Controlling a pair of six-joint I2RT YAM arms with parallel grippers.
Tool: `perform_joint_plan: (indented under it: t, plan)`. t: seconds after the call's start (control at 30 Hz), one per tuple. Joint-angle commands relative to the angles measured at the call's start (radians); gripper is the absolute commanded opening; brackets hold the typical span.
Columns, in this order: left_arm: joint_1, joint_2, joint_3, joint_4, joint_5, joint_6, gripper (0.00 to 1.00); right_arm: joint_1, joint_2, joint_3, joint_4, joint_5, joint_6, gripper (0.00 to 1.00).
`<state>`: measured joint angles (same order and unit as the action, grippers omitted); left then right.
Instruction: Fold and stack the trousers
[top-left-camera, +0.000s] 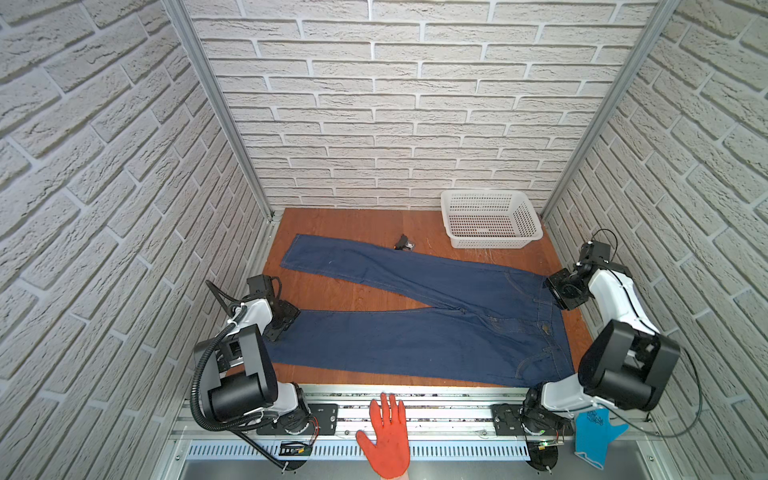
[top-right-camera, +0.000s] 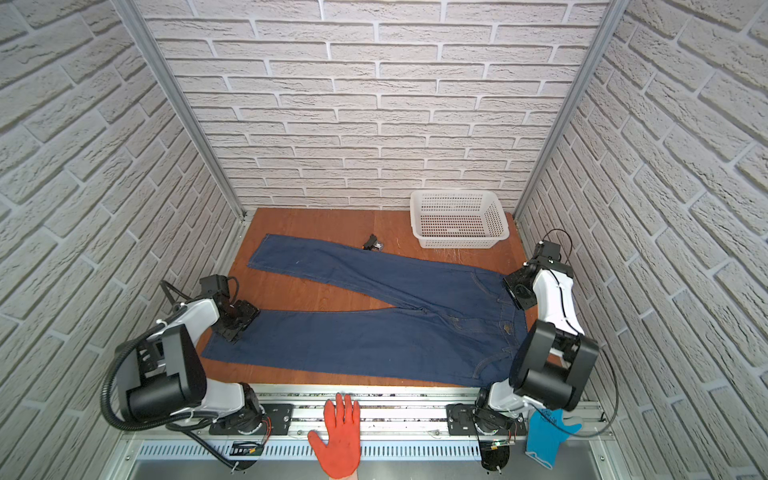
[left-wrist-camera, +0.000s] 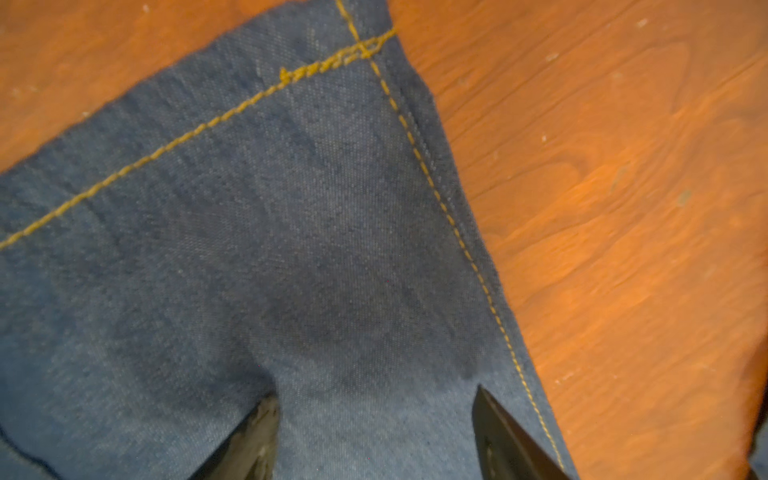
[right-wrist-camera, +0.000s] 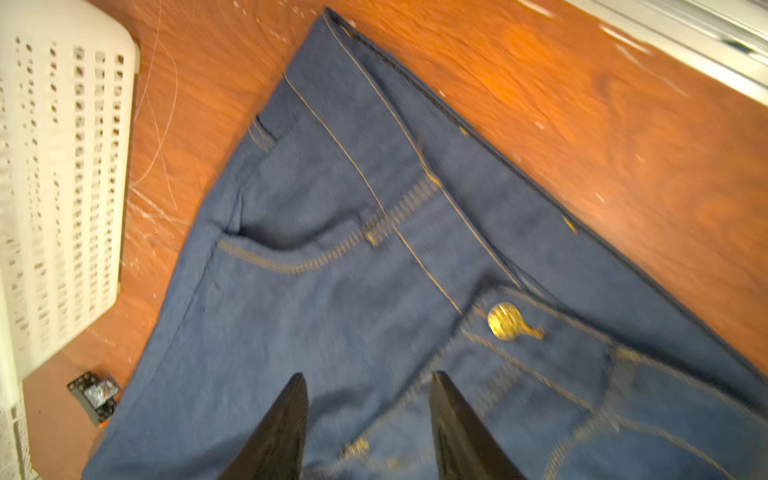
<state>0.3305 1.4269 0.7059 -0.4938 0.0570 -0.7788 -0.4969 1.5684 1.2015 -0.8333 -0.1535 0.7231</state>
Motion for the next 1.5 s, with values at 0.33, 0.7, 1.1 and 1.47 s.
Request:
perform_joint_plan:
  t: [0.33, 0.7, 1.1, 1.47]
  plan:
    - [-0.045, 0.101, -0.018, -0.023, -0.041, 0.023, 0.73, 0.017, 0.319, 0.198, 0.022, 0.113, -0.028, 0.56]
    - [-0.084, 0.139, 0.024, -0.062, -0.069, 0.033, 0.73, 0.017, 0.396, 0.201, 0.063, 0.181, 0.001, 0.57]
    - [-0.085, 0.149, 0.045, -0.093, -0.08, 0.039, 0.73, 0.018, 0.47, 0.24, 0.054, 0.191, -0.022, 0.6]
    - [-0.085, 0.155, 0.059, -0.106, -0.079, 0.052, 0.73, 0.017, 0.417, 0.188, 0.043, 0.181, -0.031, 0.65]
